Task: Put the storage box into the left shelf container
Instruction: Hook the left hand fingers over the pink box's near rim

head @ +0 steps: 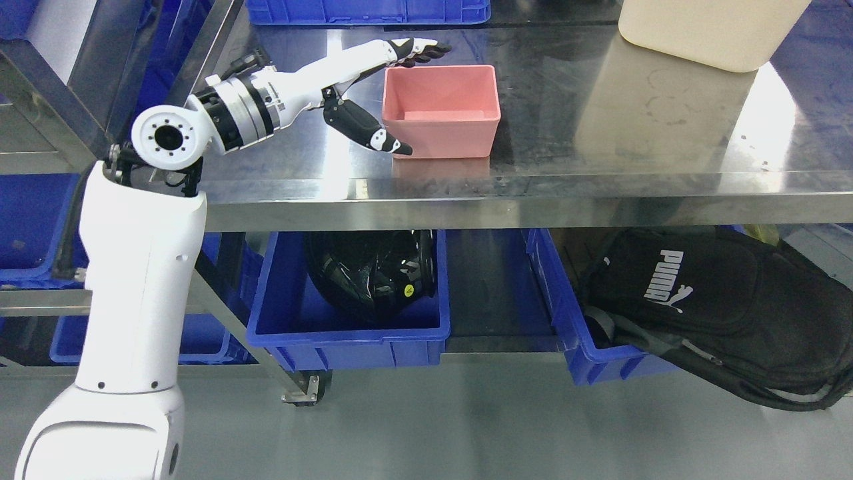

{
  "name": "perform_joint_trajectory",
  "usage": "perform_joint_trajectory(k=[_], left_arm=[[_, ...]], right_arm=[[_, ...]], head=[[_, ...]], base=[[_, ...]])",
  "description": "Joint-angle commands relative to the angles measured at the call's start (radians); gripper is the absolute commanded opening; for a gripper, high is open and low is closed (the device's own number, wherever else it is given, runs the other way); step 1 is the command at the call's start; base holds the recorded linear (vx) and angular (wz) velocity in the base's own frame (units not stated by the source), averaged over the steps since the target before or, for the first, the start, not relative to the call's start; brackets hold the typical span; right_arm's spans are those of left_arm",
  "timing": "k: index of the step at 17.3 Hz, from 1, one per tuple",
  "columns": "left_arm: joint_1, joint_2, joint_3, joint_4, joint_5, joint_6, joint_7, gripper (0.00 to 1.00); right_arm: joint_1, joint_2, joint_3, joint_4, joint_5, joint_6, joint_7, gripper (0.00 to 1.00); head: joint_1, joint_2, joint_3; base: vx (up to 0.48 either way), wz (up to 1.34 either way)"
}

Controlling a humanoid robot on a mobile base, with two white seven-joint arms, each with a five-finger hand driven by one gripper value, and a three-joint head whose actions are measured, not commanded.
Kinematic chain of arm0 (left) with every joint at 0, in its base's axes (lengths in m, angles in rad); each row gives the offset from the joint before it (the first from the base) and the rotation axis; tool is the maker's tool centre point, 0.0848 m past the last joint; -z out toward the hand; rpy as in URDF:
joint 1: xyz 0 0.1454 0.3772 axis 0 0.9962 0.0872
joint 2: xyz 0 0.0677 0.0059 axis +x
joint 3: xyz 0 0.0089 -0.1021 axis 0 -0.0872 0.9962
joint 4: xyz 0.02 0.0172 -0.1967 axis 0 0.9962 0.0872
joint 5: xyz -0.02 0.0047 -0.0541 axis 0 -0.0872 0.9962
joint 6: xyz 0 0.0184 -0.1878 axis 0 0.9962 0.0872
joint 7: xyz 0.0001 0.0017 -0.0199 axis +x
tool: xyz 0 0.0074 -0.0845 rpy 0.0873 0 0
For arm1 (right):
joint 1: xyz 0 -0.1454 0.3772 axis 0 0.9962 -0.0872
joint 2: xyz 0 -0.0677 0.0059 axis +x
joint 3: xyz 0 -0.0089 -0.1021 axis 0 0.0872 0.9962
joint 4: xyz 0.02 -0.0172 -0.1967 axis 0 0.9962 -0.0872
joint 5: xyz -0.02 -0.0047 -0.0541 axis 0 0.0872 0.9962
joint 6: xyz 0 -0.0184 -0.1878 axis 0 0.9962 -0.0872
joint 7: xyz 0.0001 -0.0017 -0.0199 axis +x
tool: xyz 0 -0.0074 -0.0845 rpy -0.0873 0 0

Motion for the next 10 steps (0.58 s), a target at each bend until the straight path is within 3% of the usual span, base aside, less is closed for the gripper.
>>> perform_joint_trajectory(k=[1,8,10], left_arm=[[-0.137,-0.097,-0.151,0.304,-0.063,0.034,-0.015,0.94],[-0.156,-0.097,-0.154,0.401,-0.202,0.055,-0.082,0.86],[-0.157,-0.097,-0.153,0.412,-0.205,0.055,-0.079,0.77]], right_arm=[[0.009,-0.017,-0.005,-0.017,0.002,0.0,0.001,1.0],[0.009,-0.017,-0.005,-0.017,0.002,0.0,0.001,1.0],[0.009,-0.017,-0.005,-0.017,0.002,0.0,0.001,1.0]], head=[[0.0,0.0,0.0],[0.0,0.0,0.0],[0.0,0.0,0.0]], base=[[0.0,0.0],[0.0,0.0],[0.0,0.0]])
